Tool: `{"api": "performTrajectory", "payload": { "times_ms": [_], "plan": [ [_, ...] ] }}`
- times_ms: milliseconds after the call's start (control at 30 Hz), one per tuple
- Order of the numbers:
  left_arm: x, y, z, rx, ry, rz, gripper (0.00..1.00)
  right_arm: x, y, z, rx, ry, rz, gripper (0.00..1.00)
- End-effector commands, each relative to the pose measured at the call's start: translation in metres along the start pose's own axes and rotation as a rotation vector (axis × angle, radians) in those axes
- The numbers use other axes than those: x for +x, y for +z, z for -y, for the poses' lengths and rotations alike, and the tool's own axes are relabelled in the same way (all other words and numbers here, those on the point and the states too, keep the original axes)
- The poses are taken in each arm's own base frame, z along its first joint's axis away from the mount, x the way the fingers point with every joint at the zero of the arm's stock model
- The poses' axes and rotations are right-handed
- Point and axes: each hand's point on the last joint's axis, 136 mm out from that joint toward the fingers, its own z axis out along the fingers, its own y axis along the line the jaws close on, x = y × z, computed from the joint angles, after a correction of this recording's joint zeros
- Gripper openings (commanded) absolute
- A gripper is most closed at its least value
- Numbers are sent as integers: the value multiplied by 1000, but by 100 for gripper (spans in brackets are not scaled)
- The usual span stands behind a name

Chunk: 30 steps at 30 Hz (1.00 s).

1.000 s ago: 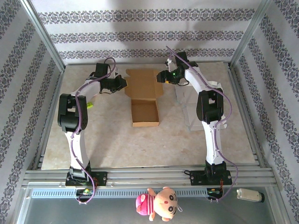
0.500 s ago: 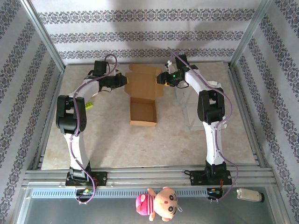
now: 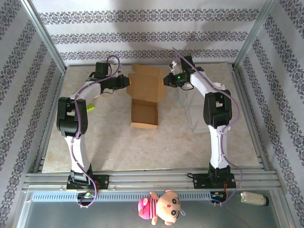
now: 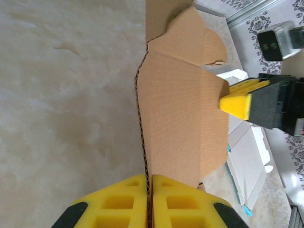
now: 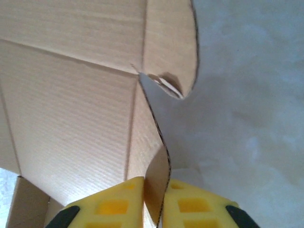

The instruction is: Fold the paper box

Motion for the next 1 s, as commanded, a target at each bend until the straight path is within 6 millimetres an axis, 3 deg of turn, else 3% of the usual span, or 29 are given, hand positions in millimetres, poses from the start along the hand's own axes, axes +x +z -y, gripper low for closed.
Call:
{"api": "performTrajectory", "payload": {
  "times_ms": [0, 167, 333, 433, 600, 833, 967],
  "plan": [
    [-25, -17, 26, 27, 94, 122, 14, -9, -22, -30, 56, -91, 84, 11],
    [-23, -25, 28, 17, 101, 181, 23, -7, -26, -44, 147, -238, 205, 4],
    [-25, -44, 34, -50, 170, 204, 57, -12, -29, -60, 105, -399, 277, 0],
    [-29, -64, 34, -154, 255, 206, 68, -10, -32, -71, 60, -543, 313, 0],
    [-18, -81, 44, -174, 357, 39, 69, -6, -35, -83, 11, -712, 359, 0],
    [-8, -88, 34, -227, 359, -215, 71, 0, -39, -94, -21, -823, 361, 0],
    [-9, -84, 53, -120, 357, -233, 71, 0, -42, -96, -16, -846, 365, 0]
  ]
}}
